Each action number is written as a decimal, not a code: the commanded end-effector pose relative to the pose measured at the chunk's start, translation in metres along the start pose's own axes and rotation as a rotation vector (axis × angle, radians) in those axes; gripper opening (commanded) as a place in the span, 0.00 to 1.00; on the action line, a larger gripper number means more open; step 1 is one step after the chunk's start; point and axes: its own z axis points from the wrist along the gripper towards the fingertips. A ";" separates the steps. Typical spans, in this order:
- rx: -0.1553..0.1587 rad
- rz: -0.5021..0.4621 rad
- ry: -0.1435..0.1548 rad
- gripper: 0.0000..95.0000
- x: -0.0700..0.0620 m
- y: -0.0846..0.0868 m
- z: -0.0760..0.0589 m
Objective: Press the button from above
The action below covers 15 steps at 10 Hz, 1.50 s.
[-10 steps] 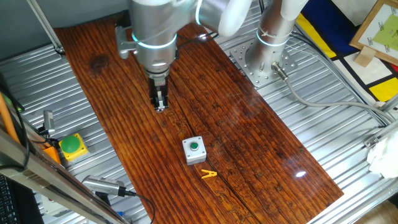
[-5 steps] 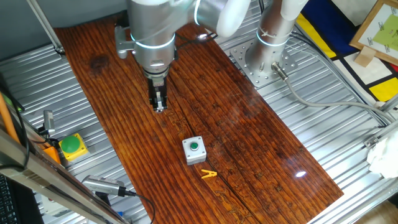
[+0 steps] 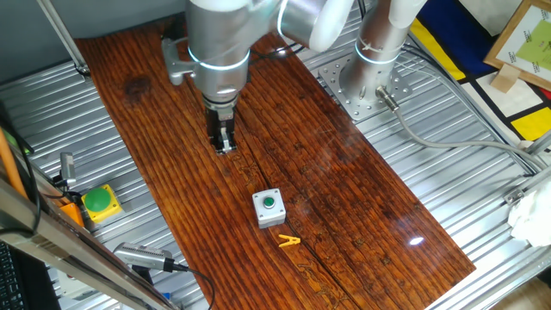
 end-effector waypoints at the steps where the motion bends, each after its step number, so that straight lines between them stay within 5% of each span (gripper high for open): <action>1: -0.040 -0.134 0.019 0.00 0.001 0.000 -0.001; 7: -0.066 -0.169 0.020 0.00 0.001 0.000 -0.001; 10: -0.105 -0.122 0.101 0.00 0.001 0.000 -0.001; 15: -0.092 -0.097 0.127 0.00 0.001 0.000 -0.001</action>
